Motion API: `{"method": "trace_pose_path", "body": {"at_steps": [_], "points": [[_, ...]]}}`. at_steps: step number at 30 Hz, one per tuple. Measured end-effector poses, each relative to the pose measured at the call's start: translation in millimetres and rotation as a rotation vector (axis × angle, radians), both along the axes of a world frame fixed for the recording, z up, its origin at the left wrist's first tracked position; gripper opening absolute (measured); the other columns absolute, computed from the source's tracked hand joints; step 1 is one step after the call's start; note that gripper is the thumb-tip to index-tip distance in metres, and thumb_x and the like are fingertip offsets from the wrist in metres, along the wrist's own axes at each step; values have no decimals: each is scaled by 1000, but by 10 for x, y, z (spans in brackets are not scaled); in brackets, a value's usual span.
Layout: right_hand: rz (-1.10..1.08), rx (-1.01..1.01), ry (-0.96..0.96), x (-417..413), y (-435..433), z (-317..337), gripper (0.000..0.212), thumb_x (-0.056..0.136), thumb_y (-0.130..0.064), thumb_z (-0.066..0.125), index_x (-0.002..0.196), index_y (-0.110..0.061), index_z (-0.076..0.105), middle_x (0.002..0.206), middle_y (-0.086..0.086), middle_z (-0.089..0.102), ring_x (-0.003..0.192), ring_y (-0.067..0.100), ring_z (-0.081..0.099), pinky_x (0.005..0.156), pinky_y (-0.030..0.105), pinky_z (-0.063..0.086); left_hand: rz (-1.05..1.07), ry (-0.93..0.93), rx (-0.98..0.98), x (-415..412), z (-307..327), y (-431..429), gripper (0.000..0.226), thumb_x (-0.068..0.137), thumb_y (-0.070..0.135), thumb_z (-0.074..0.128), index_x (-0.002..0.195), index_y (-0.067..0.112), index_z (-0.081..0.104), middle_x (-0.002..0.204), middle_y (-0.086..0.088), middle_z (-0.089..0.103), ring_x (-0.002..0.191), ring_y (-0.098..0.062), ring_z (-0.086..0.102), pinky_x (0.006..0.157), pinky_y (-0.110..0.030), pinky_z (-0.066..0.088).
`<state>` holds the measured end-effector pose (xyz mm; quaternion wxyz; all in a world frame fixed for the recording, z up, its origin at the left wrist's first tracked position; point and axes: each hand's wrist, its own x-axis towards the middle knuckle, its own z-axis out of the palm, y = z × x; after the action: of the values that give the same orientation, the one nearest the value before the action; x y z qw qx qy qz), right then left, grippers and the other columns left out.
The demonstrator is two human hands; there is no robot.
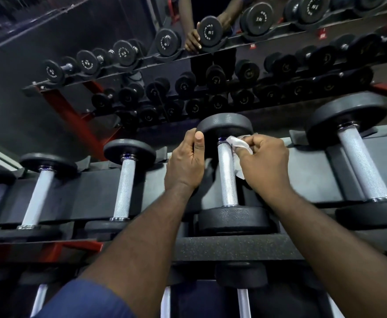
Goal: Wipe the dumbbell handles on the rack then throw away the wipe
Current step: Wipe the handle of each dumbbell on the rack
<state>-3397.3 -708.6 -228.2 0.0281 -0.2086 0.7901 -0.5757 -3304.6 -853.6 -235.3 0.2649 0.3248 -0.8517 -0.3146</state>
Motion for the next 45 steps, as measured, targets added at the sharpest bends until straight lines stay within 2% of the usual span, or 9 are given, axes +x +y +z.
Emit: {"method": "trace_pose_path", "body": {"at_steps": [5,8,18,21,25,29,32,41,45], "points": [[178,-374,-890,70,-126,44,20,100,-14,58,104,0,73,100,19,75,90,31,73,81,48,59,-5,-1,10,8,-3,-8,72,94,85,8,143,47,45,108,-5,72,102,-28,68,89,-51,58],[330,-509,-1328,101,-134,158,31,104,-15,48,125,0,64,116,20,72,107,38,70,79,51,62,-6,4,7,3,2,8,73,93,85,8,141,46,46,109,-1,72,103,-26,67,89,-50,58],[417,-528,-1371,-13,-61,128,35,99,-10,48,126,7,62,124,24,68,121,38,64,109,51,47,-3,15,7,-8,-21,-15,70,95,82,10,141,45,49,113,2,72,107,-23,67,91,-48,57],[348,-483,-1188,-49,-28,117,27,97,-4,52,117,6,67,116,22,72,107,34,71,99,49,55,-9,11,9,-6,-18,-22,69,96,82,11,142,47,47,111,1,72,106,-23,68,91,-48,58],[192,-177,-397,-18,96,14,15,92,-21,67,97,-13,80,88,9,76,80,15,66,77,34,54,-7,-11,5,1,-22,-20,66,97,79,11,143,47,46,101,0,71,101,-25,68,88,-48,58],[105,-46,263,128,114,125,24,90,-14,72,110,-25,79,104,-17,74,94,-6,65,84,2,44,4,-14,-5,4,-23,-32,61,100,76,14,143,46,47,110,-2,73,105,-25,67,91,-48,57],[210,63,591,119,1,168,30,87,-9,70,111,-24,79,105,-7,75,97,13,67,88,25,54,6,-24,-9,2,-27,-23,61,101,75,15,142,45,47,116,-2,73,109,-27,67,90,-45,56],[409,982,895,333,-322,456,18,90,-21,45,90,-22,64,89,2,61,82,27,51,85,46,43,6,77,69,11,1,-47,62,94,78,23,132,44,58,92,4,73,93,-19,69,82,-40,57],[530,970,587,497,-73,581,29,92,-39,56,68,-24,51,90,1,58,91,25,48,87,38,48,0,77,62,17,-16,-51,61,95,79,22,133,45,56,88,3,71,90,-21,68,80,-41,56]]}}
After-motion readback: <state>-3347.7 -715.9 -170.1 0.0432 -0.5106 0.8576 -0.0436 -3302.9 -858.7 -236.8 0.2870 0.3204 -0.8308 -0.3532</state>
